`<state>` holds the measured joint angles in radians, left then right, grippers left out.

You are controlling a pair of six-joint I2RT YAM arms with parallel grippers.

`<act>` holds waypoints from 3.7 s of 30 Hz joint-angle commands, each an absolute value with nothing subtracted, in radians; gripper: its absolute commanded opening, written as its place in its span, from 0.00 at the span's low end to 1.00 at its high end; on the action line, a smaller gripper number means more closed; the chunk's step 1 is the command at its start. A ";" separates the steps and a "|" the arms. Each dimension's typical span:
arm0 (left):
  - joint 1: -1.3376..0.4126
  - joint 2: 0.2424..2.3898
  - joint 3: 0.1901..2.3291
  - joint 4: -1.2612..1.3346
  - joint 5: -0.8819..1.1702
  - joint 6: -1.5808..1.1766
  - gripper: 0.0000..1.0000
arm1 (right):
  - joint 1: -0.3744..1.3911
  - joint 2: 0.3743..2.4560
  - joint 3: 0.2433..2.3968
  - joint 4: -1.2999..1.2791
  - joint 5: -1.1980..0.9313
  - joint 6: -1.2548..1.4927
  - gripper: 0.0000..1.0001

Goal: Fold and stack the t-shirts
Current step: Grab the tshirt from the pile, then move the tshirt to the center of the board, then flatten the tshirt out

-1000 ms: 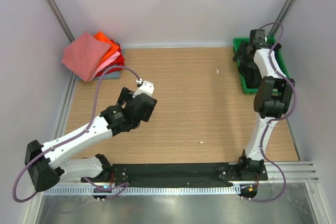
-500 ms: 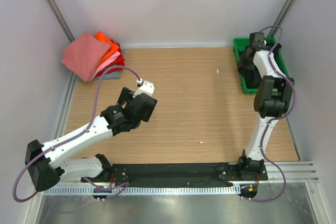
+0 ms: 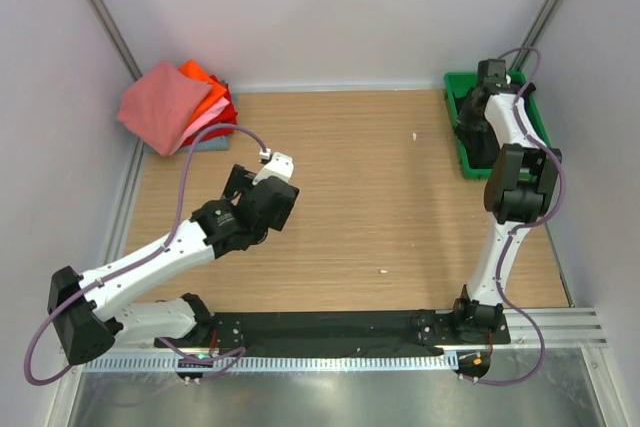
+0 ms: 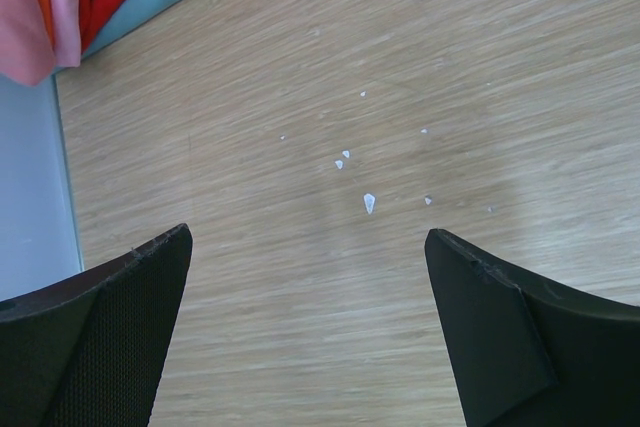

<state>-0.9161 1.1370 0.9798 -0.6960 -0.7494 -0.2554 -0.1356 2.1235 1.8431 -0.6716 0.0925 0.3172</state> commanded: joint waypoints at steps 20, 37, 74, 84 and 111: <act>-0.726 1.098 1.029 -0.758 -0.890 -0.344 1.00 | 0.499 1.582 1.607 -0.882 0.207 0.368 0.89; -0.606 1.252 1.140 -0.703 -0.536 -0.333 1.00 | 0.468 1.570 1.268 -0.681 0.242 0.390 0.91; -0.542 1.307 1.293 -0.775 -0.564 -0.405 1.00 | 0.423 1.453 1.410 -0.756 0.208 0.313 0.01; -0.494 1.730 1.485 -0.640 -0.388 -0.506 0.91 | 0.426 1.063 0.976 -0.853 0.187 0.512 0.01; -0.483 2.048 1.510 -0.493 -0.238 -0.745 0.67 | 0.426 1.037 0.910 -0.870 0.179 0.529 0.01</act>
<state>-0.4889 2.0991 1.5612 -0.5449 -0.2604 -0.6815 0.4244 1.0367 0.8940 -0.8909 0.1799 0.5293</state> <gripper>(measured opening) 0.689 0.038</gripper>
